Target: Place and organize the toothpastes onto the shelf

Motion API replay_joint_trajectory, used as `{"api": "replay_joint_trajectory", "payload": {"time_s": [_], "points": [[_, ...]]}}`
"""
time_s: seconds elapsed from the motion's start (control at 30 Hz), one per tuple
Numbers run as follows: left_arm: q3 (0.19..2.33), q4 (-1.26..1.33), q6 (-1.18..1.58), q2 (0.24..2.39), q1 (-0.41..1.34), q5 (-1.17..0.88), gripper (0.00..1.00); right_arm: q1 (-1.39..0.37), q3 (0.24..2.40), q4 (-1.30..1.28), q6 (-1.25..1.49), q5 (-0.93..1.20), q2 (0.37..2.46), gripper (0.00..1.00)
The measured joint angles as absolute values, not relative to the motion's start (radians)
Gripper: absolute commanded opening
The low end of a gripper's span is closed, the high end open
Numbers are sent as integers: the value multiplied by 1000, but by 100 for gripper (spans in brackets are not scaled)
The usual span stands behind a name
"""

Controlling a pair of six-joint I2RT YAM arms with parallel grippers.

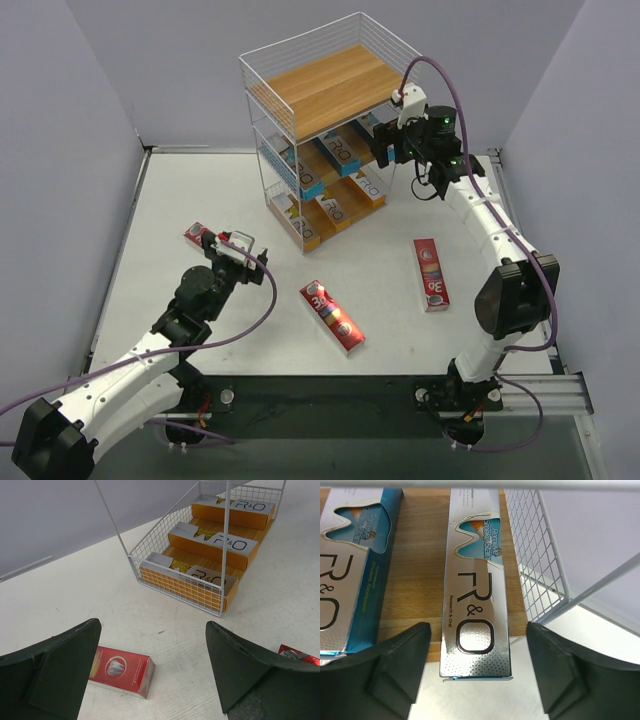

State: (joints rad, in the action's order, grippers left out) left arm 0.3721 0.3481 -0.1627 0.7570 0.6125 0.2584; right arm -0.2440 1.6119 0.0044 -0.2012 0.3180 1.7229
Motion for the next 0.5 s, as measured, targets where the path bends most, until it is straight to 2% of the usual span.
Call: {"api": "replay_joint_trajectory", "payload": {"time_s": [0.13, 0.5], "points": [[372, 348, -163, 757, 612, 258, 97, -244, 1599, 20, -157, 319, 1718, 81], [372, 348, -163, 762, 610, 257, 97, -215, 1382, 147, -48, 348, 1586, 76]]}}
